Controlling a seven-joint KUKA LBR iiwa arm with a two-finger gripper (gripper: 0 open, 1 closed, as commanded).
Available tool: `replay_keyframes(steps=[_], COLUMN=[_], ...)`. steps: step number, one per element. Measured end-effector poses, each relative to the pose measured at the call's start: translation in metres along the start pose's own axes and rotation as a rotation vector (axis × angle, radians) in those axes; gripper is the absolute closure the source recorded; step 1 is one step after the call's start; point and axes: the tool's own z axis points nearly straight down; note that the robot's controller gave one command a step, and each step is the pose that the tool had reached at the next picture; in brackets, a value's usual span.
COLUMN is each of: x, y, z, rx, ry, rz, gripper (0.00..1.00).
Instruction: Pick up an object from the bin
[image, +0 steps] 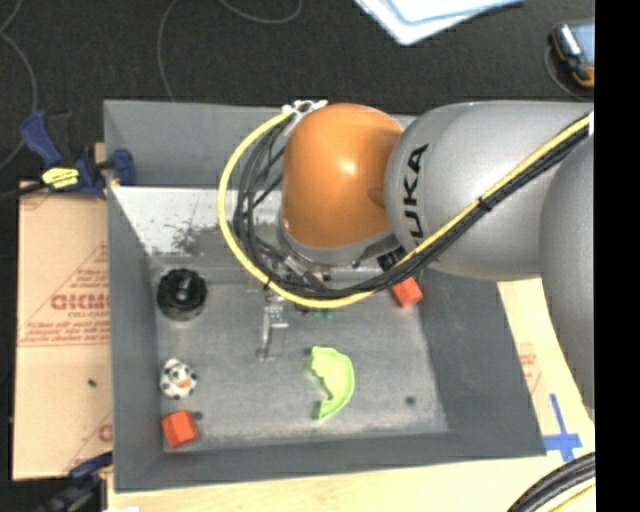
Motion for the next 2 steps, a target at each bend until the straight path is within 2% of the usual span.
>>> replay_keyframes(steps=[1, 2], x=[-0.002, 0.013], y=[-0.001, -0.013], z=[-0.005, 0.010], rx=[-0.001, 0.000], ry=[-0.008, -0.009], rz=[0.004, -0.045], gripper=[0.00, 0.00])
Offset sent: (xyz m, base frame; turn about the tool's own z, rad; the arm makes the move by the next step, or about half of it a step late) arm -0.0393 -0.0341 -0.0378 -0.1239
